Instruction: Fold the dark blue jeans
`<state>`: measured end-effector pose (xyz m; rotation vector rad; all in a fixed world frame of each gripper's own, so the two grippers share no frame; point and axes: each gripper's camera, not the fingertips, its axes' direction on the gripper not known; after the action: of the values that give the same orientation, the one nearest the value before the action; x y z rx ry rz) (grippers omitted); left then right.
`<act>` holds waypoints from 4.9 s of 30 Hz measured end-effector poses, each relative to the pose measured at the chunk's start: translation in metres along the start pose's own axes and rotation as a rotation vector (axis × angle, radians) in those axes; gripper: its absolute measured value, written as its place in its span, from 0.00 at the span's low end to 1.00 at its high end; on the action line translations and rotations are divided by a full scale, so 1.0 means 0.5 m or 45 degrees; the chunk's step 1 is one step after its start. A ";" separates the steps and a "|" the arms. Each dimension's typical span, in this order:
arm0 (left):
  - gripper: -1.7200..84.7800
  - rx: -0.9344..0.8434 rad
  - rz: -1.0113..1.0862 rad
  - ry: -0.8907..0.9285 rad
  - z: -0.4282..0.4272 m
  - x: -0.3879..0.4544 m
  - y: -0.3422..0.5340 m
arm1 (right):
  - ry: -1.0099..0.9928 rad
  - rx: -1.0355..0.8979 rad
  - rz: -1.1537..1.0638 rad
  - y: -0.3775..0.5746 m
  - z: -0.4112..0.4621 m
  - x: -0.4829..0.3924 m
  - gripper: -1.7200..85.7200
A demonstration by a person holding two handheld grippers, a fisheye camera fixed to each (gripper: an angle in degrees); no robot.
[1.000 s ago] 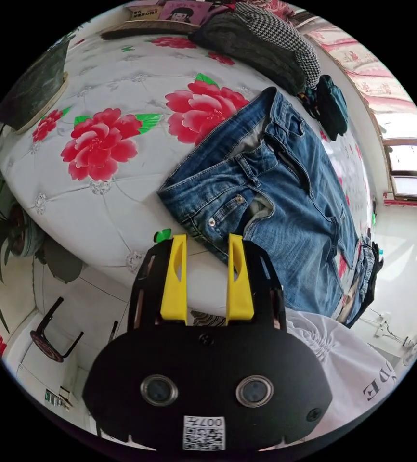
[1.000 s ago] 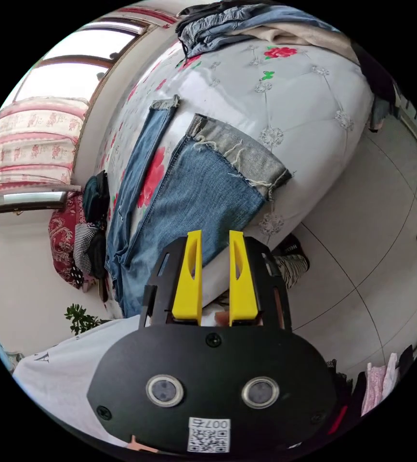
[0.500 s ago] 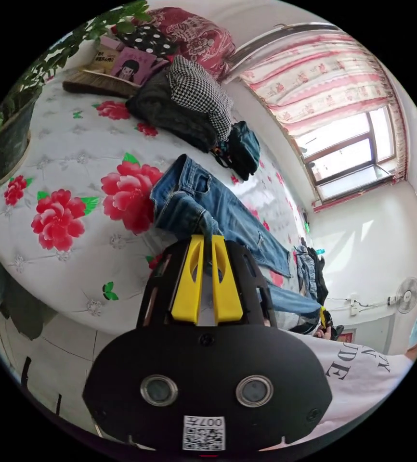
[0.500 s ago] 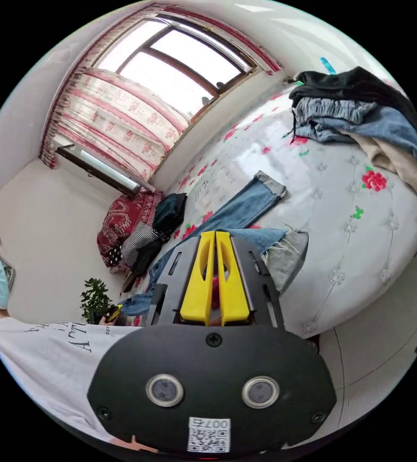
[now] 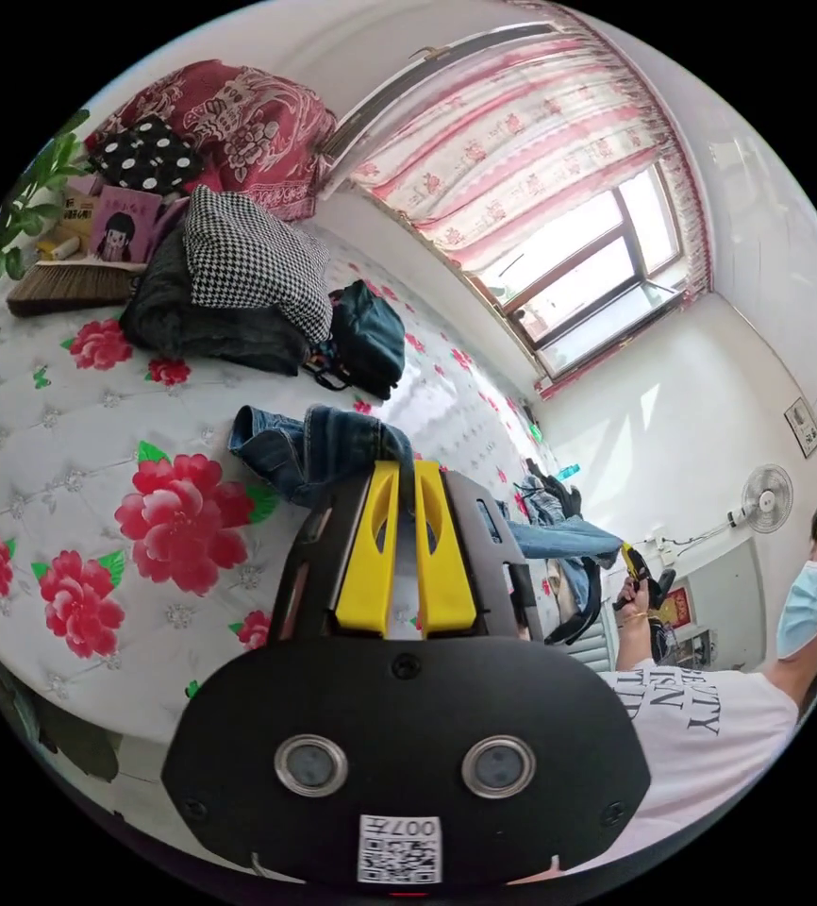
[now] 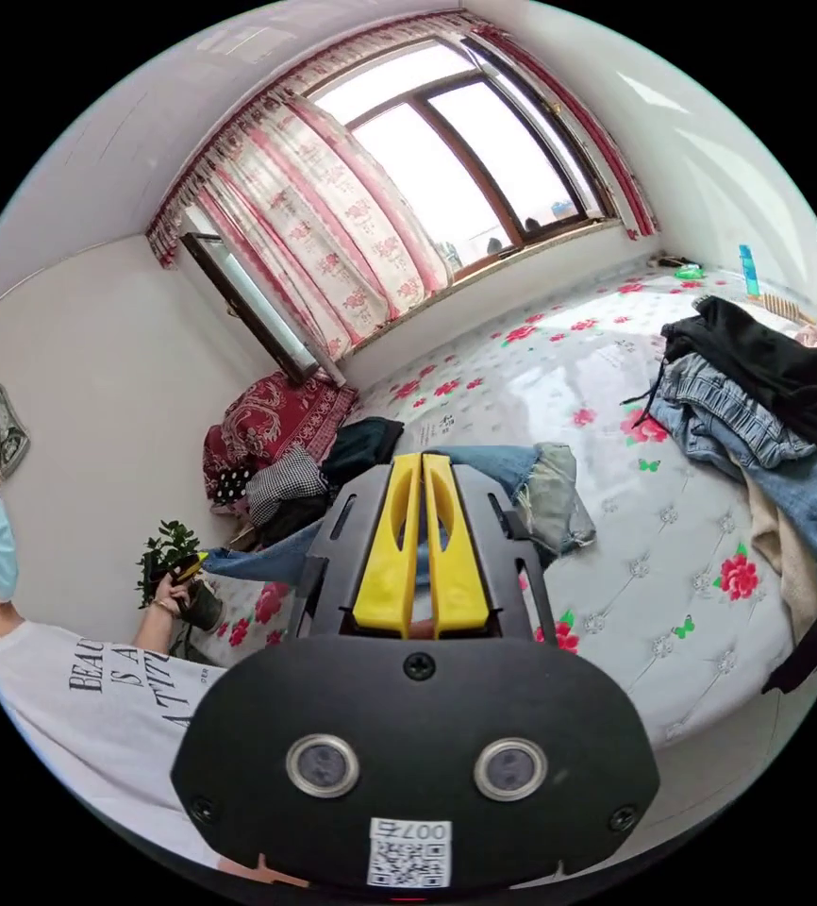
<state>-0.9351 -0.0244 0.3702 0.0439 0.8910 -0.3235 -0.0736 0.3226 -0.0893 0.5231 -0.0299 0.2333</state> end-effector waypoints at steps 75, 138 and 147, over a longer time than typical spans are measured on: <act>0.01 -0.686 1.129 -0.930 0.509 0.495 -0.279 | 0.541 -0.614 -0.750 -0.079 1.181 -0.416 0.02; 0.08 -0.626 0.602 -0.946 0.289 0.356 0.428 | 0.275 -0.767 -0.102 0.543 0.137 0.029 0.07; 0.03 -0.654 0.451 -0.997 0.457 0.314 0.381 | -0.300 -0.998 -0.326 0.583 0.687 -0.138 0.09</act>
<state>-0.6145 0.0768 0.3753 -0.3758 0.1558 0.2260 -0.1964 0.3816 0.3457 -0.2309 -0.2707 -0.0995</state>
